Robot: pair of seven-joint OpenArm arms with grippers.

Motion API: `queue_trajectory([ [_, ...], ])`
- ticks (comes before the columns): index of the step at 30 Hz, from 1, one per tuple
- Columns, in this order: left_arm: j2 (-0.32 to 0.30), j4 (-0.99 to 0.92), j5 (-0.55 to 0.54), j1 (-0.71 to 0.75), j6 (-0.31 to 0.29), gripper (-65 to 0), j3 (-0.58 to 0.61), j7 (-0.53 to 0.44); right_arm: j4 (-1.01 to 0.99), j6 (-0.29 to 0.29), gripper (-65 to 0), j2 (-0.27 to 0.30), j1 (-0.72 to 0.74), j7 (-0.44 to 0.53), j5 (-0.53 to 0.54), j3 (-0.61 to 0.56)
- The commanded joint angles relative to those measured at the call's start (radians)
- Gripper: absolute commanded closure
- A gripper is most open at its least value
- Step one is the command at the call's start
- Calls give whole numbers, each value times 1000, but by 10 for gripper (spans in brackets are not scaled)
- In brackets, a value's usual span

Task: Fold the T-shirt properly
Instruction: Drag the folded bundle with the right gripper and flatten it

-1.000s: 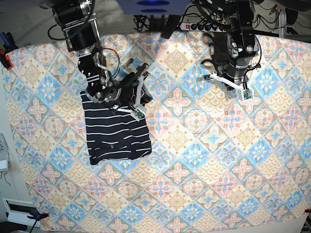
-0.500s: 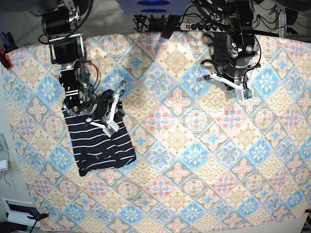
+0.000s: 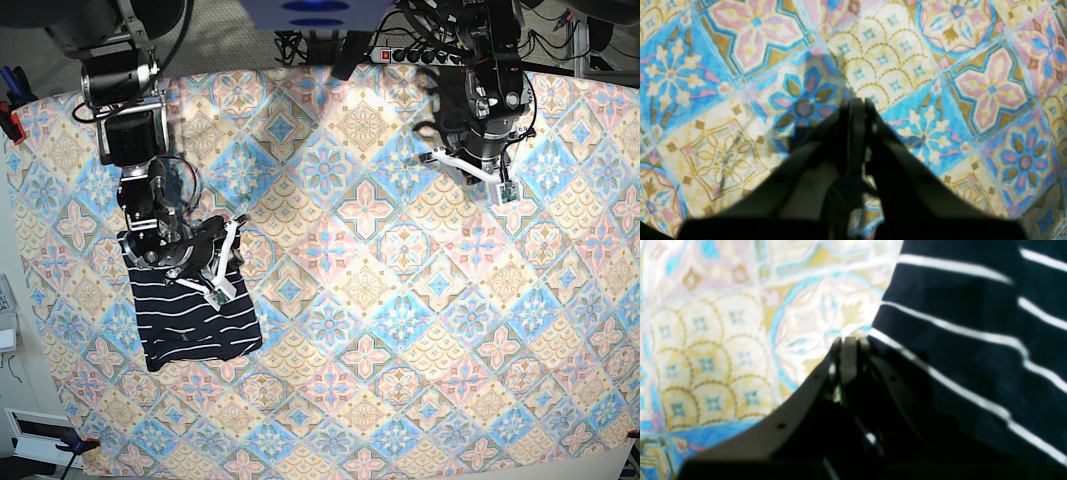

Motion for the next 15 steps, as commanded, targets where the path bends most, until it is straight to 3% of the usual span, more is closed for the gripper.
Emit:
queue_trajectory([
  [1, -1, 17, 1, 0, 0, 0, -1, -17, 41, -4, -18, 7, 17, 11, 9, 7],
  [6, -1, 23, -1, 18, 0, 0, -1, -16, 300, -4, -17, 16, -108, -72, 12, 21],
  [10, 0, 39, -2, 46, 0, 0, 1, -16, 532, -4, -16, 27, -281, -131, 13, 107],
  [15, -4, 39, -2, 93, -17, 0, 1, -17, 684, -4, -15, 27, -477, -136, 13, 215],
])
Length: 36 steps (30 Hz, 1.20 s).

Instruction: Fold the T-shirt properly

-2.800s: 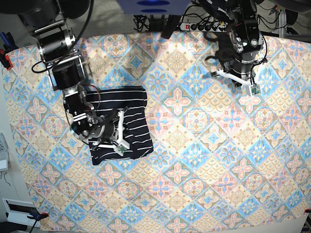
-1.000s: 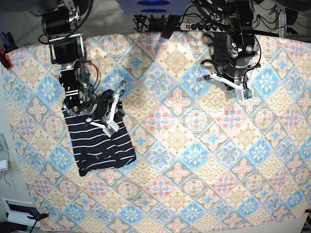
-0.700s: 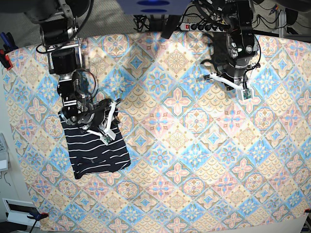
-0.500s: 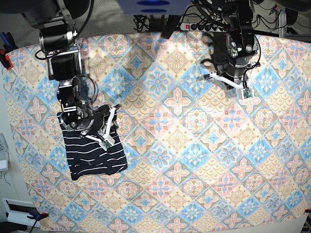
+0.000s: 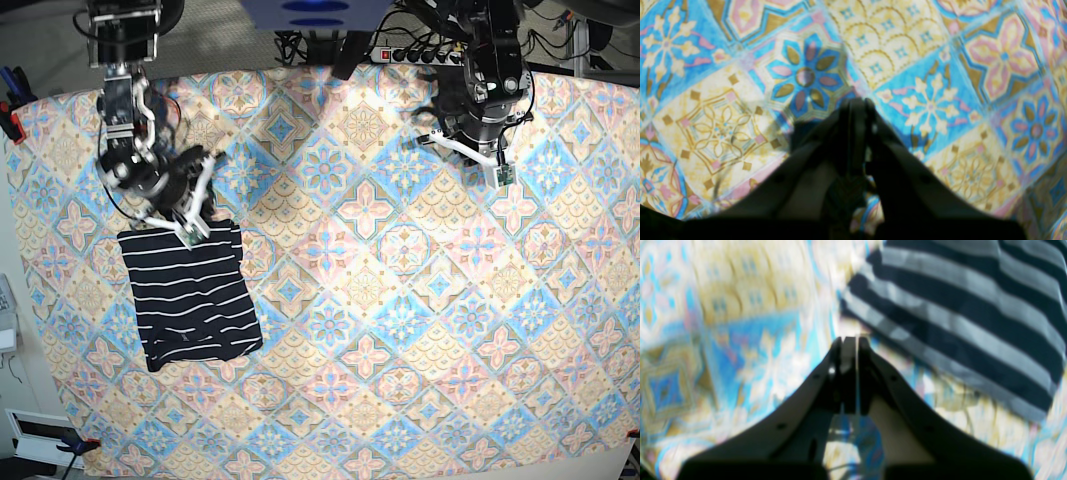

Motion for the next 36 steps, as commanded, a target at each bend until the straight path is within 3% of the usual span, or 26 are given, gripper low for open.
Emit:
queue_trajectory([
  [1, -1, 18, 2, 17, -11, 0, -2, -13, 38, 3, -15, 4, -19, 20, 12, 26],
  [3, -1, 18, 2, 41, -34, 0, -4, -12, 84, 3, -15, 4, -85, 20, 12, 81],
  [17, -4, 78, 2, 271, -37, 0, 30, -12, 239, 3, -15, 4, -461, 19, 14, 310],
  [30, -20, 57, 8, 428, -37, 0, 87, -12, 215, 3, -14, 3, -725, 19, 14, 322],
  [36, -98, -41, 3, 456, -35, 0, 205, -18, 118, 3, -14, -10, -761, 19, 14, 320],
])
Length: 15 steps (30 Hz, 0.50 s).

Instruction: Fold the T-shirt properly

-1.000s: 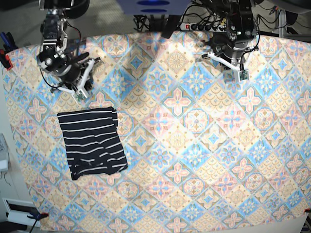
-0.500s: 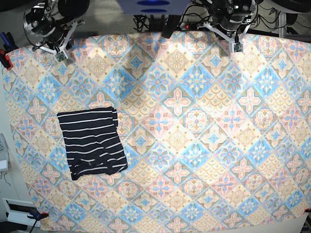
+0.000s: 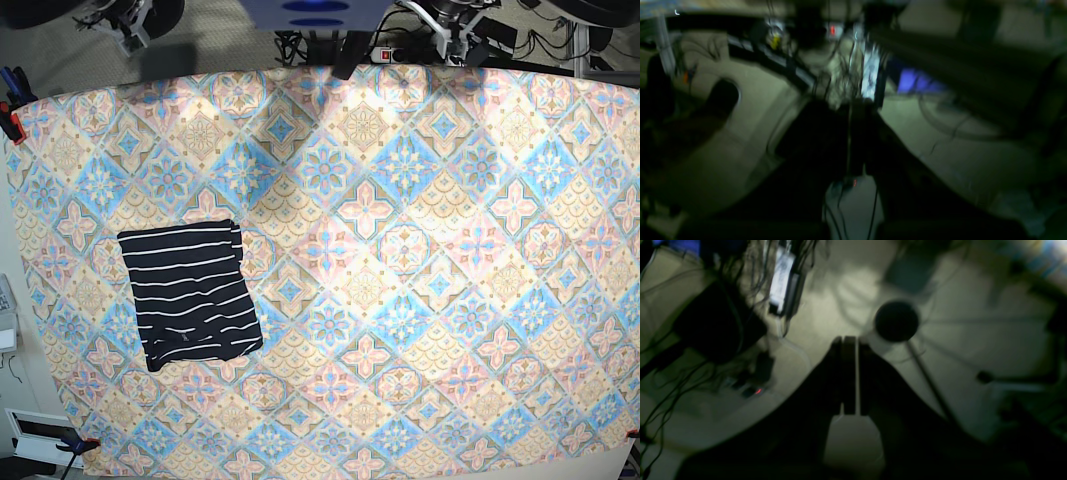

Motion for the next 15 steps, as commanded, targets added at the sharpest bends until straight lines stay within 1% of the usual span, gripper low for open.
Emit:
queue_trajectory([
  [1, -11, -24, 0, 10, -1, 0, 12, -11, -26, 3, -14, 8, -12, 6, 4, 5],
  [4, -13, -162, 3, -38, -1, 0, 25, -82, -174, 3, -14, 10, -3, 8, 4, 2],
  [6, -8, -302, 3, -85, -1, 0, 25, -120, -277, 3, -14, 10, 85, 9, 4, -5],
  [9, -5, -458, 1, -150, -1, 0, 42, -179, -442, 3, -14, 8, 154, 22, 4, -12],
  [11, -2, -538, 1, -179, 0, 0, 71, -242, -536, 3, -14, 8, 195, 91, 2, -18],
  [13, 0, -626, 1, -211, 2, 0, 91, -295, -634, 3, -14, 8, 241, 181, 2, -47],
  [15, 0, -721, 1, -254, 2, 0, 109, -331, -728, 3, -14, 8, 286, 243, 1, -68],
])
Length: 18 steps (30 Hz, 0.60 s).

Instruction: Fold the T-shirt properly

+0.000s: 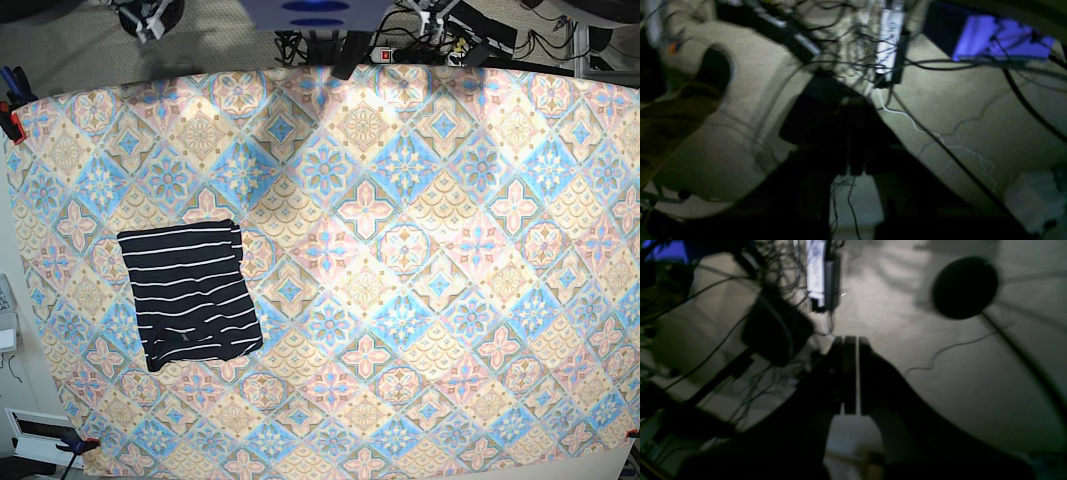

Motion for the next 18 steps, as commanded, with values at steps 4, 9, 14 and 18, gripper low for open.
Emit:
queue_trajectory([
  [4, -2, -253, 1, -96, 1, 0, 45, -128, -245, 8, -14, 9, 93, 164, 5, -3],
  [9, 17, -556, 7, -229, 1, 0, 108, -324, -558, 5, -14, 9, 186, 417, 5, -3],
  [14, 20, -733, 4, -335, 1, 0, 209, -433, -731, 2, -14, 6, 271, 557, 5, 3],
  [18, 20, -760, 5, -383, 3, 0, 265, -454, -771, -16, -14, -28, 321, 567, 8, 5],
])
